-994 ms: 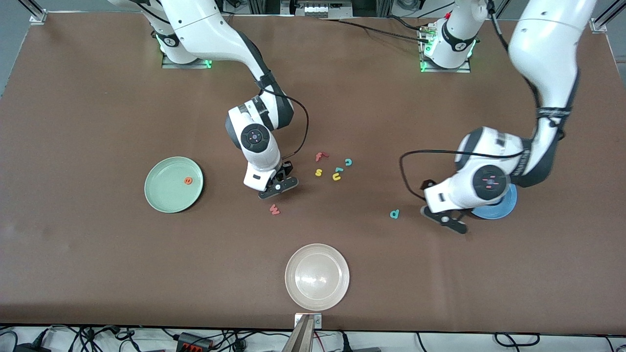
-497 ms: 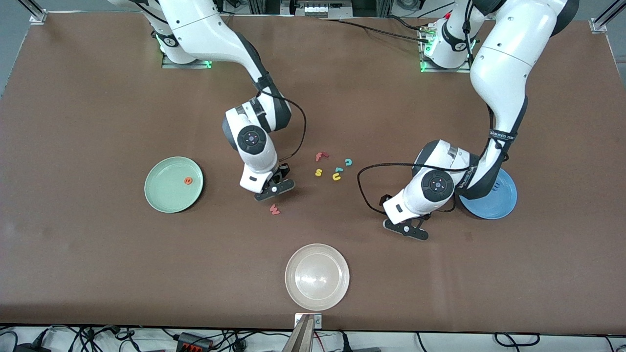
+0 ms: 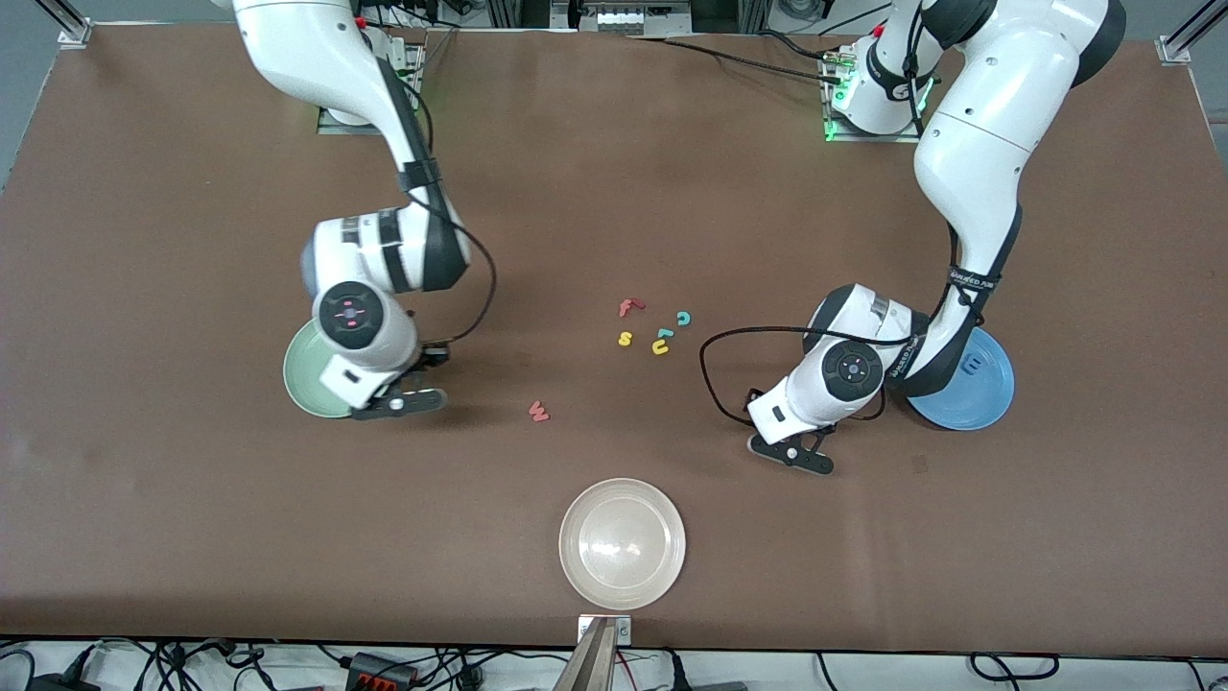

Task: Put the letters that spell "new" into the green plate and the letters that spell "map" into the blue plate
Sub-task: 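Place the green u on the green plate while the left gripper grasps the teal p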

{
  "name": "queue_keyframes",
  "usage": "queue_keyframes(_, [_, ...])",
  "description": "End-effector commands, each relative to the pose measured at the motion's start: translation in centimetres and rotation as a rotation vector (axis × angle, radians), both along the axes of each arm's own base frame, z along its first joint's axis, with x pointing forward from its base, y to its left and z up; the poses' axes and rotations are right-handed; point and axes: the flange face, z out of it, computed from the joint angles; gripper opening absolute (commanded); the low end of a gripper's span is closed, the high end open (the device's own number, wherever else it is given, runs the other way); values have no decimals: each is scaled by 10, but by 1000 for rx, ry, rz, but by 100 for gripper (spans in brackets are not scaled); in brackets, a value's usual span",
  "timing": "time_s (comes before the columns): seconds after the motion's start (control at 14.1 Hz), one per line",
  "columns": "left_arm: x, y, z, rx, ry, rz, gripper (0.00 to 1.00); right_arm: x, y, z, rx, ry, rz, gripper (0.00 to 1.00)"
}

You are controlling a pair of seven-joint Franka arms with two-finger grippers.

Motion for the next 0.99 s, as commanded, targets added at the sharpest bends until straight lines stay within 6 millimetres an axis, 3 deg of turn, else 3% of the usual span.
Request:
queue_keyframes(0.0, [1, -1, 0, 6, -12, 5, 28, -9, -49, -11, -34, 50, 16, 17])
queue_keyframes(0.14, [2, 0, 1, 6, -13, 5, 11, -9, -89, -18, -31, 78, 20, 17])
queue_keyframes(0.21, [2, 1, 3, 7, -13, 2, 7, -7, -110, -25, -25, 93, 18, 18])
queue_keyframes(0.35, [7, 10, 15, 13, -17, 10, 7, -4, -124, -36, -29, 100, 33, 18])
queue_keyframes(0.5, [13, 38, 44, 59, 24, 34, 7, -4, -133, -50, -26, 102, 11, 19])
queue_keyframes(0.64, [16, 74, 80, 102, 66, 33, 6, -4, -136, -69, 10, 98, -37, 25])
queue_keyframes(0.71, [12, 91, 85, 125, 120, -2, 6, -3, -138, -74, 9, 95, -41, 31])
queue_keyframes(0.85, [9, 143, 98, 152, 203, -3, 6, -3, -138, -72, 15, 91, -48, 100])
queue_keyframes(0.92, [6, 169, 101, 158, 250, -16, 6, 0, -135, -67, 18, 84, -59, 100])
